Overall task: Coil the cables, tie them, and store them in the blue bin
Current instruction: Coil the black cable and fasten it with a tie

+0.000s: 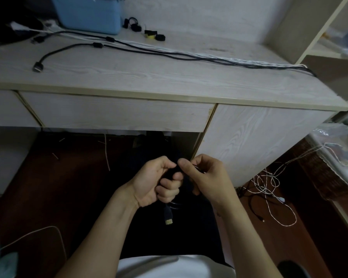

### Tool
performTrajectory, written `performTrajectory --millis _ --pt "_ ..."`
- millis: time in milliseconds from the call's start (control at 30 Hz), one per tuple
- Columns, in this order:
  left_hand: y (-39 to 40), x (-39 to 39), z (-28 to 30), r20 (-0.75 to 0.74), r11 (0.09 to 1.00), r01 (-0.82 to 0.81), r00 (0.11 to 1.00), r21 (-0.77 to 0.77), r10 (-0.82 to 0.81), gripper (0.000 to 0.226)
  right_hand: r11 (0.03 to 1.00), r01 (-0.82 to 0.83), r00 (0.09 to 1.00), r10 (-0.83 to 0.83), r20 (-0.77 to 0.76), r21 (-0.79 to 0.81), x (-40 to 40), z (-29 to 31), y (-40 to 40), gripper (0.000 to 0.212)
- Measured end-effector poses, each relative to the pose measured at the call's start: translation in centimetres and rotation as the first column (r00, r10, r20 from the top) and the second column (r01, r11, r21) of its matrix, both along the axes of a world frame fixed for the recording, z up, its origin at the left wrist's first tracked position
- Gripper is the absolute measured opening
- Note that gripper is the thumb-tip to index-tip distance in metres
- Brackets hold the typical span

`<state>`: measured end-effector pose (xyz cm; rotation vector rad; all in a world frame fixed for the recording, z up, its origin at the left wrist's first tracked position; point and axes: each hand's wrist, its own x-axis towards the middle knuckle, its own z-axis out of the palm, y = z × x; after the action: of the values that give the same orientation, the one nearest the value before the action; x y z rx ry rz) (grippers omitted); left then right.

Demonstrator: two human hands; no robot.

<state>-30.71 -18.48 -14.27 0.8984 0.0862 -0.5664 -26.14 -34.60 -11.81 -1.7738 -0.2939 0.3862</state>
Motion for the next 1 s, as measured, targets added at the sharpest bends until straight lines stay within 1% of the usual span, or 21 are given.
performTrajectory --millis 67,133,167,233,267,333,400,467,533,600,633,700,767,833,900,933,1000 --pt "-0.2 0.0 0.2 0.01 0.998 -0.014 1.0 0.068 0.014 0.036 1.0 0.012 0.996 -0.011 0.084 -0.019 -0.1 -0.2 0.1 0.041" --pt "-0.3 -0.1 0.3 0.05 0.997 -0.05 0.998 0.053 0.047 0.038 1.0 -0.018 0.99 0.021 0.14 -0.026 0.0 -0.2 0.0 0.04" --pt "-0.3 -0.1 0.3 0.061 0.997 -0.074 0.995 -0.004 0.075 0.038 0.998 -0.052 0.986 0.058 0.159 -0.039 0.2 -0.2 -0.2 0.04" --pt "-0.1 0.1 0.2 0.039 0.969 -0.142 0.988 -0.2 0.152 0.038 0.985 -0.129 0.967 0.15 0.204 -0.115 0.8 -0.1 -1.1 0.033" --pt "0.1 0.2 0.1 0.014 0.93 -0.2 0.977 -0.308 0.215 0.039 0.975 -0.148 0.959 0.182 0.216 -0.164 1.2 -0.1 -1.7 0.03" --pt "0.5 0.5 -0.1 -0.057 0.805 -0.366 0.921 -0.468 0.386 0.04 0.965 -0.134 0.961 0.182 0.208 -0.223 2.4 -0.3 -3.2 0.027" --pt "1.1 0.9 -0.3 -0.143 0.659 -0.542 0.817 -0.522 0.559 0.04 0.962 -0.088 0.968 0.144 0.204 -0.259 3.5 -0.6 -4.7 0.025" --pt "2.0 1.1 -0.3 -0.213 0.525 -0.657 0.711 -0.541 0.67 0.041 0.946 -0.009 0.967 0.09 0.238 -0.324 4.4 -1.1 -6.2 0.021" --pt "3.1 1.2 -0.3 -0.262 0.423 -0.731 0.62 -0.535 0.74 0.042 0.924 0.075 0.962 0.033 0.272 -0.374 5.1 -1.4 -7.4 0.018" --pt "3.6 1.2 -0.3 -0.286 0.356 -0.8 0.528 -0.482 0.799 0.043 0.935 0.105 0.961 -0.008 0.276 -0.339 5.4 -1.6 -7.6 0.014" --pt "3.5 1.3 -0.3 -0.288 0.332 -0.827 0.489 -0.453 0.823 0.043 0.935 0.109 0.956 -0.005 0.295 -0.337 5.3 -1.7 -7.2 0.012" --pt "3.1 1.3 -0.4 -0.28 0.306 -0.851 0.446 -0.426 0.85 0.042 0.914 0.067 0.943 0.074 0.324 -0.401 4.7 -2.0 -5.8 0.012" --pt "2.7 1.4 -0.4 -0.275 0.302 -0.86 0.433 -0.411 0.859 0.041 0.854 -0.066 0.927 0.244 0.286 -0.516 3.7 -2.6 -4.2 0.014" --pt "2.6 1.6 -0.4 -0.282 0.295 -0.888 0.402 -0.354 0.871 0.042 0.754 -0.217 0.889 0.415 0.194 -0.62 3.1 -3.4 -3.0 0.02" --pt "2.7 1.7 -0.4 -0.264 0.293 -0.915 0.366 -0.277 0.893 0.045 0.667 -0.363 0.837 0.54 0.087 -0.651 2.5 -3.7 -2.1 0.026" --pt "2.7 1.8 -0.4 -0.243 0.301 -0.92 0.361 -0.252 0.9 0.046 0.633 -0.427 0.803 0.594 0.052 -0.646 2.1 -3.7 -1.7 0.028" --pt "2.8 1.9 -0.4 -0.188 0.34 -0.916 0.38 -0.213 0.906 0.045 0.574 -0.535 0.728 0.685 0.007 -0.62 1.0 -3.0 -1.0 0.03"
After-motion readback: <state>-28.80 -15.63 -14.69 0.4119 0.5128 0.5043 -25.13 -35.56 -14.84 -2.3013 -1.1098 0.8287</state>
